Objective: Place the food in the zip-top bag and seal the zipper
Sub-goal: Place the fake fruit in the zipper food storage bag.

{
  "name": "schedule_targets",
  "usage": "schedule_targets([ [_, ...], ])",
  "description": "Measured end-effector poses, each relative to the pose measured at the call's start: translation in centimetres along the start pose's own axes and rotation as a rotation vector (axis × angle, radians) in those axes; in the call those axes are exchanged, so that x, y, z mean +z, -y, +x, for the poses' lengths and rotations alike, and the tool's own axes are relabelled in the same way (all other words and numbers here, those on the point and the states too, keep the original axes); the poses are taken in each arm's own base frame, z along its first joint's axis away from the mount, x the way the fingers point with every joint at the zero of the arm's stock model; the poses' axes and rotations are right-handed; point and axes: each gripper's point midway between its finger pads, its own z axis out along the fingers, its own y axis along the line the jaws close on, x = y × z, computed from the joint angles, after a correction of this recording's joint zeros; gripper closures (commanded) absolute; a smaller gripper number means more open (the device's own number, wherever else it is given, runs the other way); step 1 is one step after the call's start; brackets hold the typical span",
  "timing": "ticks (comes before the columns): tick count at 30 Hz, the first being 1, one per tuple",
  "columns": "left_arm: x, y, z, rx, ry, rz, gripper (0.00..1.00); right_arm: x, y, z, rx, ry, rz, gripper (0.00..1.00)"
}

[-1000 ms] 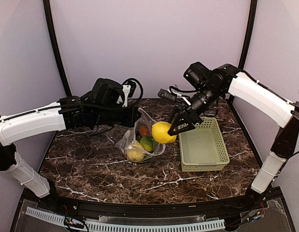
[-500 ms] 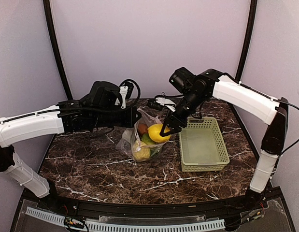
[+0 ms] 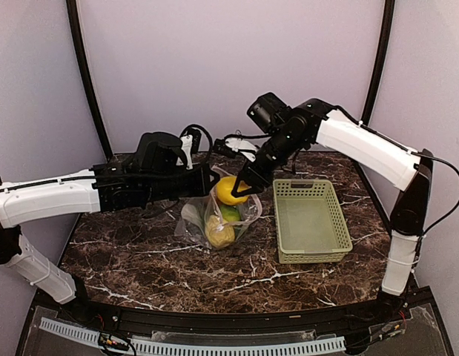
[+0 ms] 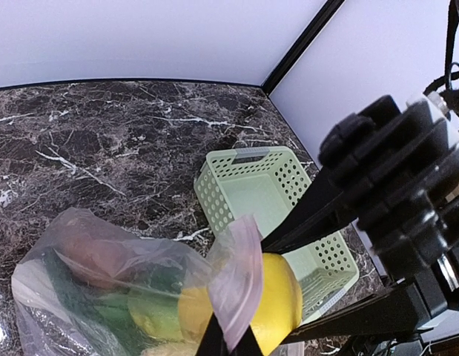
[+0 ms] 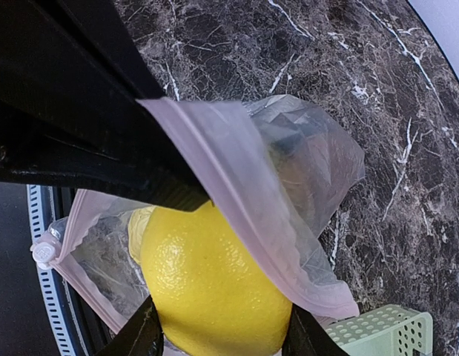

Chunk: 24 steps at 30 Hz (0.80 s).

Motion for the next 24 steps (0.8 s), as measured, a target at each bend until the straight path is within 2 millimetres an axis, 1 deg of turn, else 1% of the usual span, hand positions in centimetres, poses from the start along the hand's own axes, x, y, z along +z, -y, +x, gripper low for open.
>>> schedule_targets([
  [3, -0.4, -0.1, -0.3, -0.018, 0.021, 0.000, 0.99, 0.3, 0.0, -0.4, 0.005, 0.004, -0.005, 0.52],
  [6, -0.9, -0.4, -0.5, -0.036, 0.041, 0.000, 0.99, 1.2, 0.3, -0.5, 0.021, -0.008, -0.003, 0.49],
  [10, -1.2, -0.5, -0.6, -0.062, 0.062, 0.011, 0.99, 2.7, 1.4, -0.9, 0.037, -0.025, 0.014, 0.37],
  [13, -1.3, -0.6, -0.8, -0.076, 0.079, 0.013, 0.99, 3.0, 1.8, -1.5, 0.039, -0.016, 0.024, 0.28],
  [14, -1.3, -0.6, -0.9, -0.080, 0.085, 0.011, 0.99, 2.9, 1.8, -1.7, 0.035, -0.008, 0.021, 0.24],
  [15, -1.4, -0.6, -1.0, -0.084, 0.091, 0.011, 0.99, 2.7, 1.7, -2.0, 0.032, 0.000, 0.018, 0.08],
  [16, -1.6, -0.7, -1.1, -0.086, 0.097, 0.010, 0.99, 2.4, 1.4, -2.3, 0.023, 0.014, 0.011, 0.02],
  [19, -2.3, -1.3, -1.0, -0.095, 0.113, 0.001, 0.99, 1.0, 0.6, -2.6, -0.003, 0.043, 0.001, 0.01],
  [22, -2.8, -1.6, -1.2, -0.101, 0.131, -0.002, 0.99, -1.3, -0.4, -1.8, -0.030, 0.056, 0.016, 0.01],
  [24, -3.0, -1.8, -1.2, -0.101, 0.136, -0.006, 0.99, -2.7, -0.5, -1.1, -0.037, 0.060, 0.061, 0.01],
])
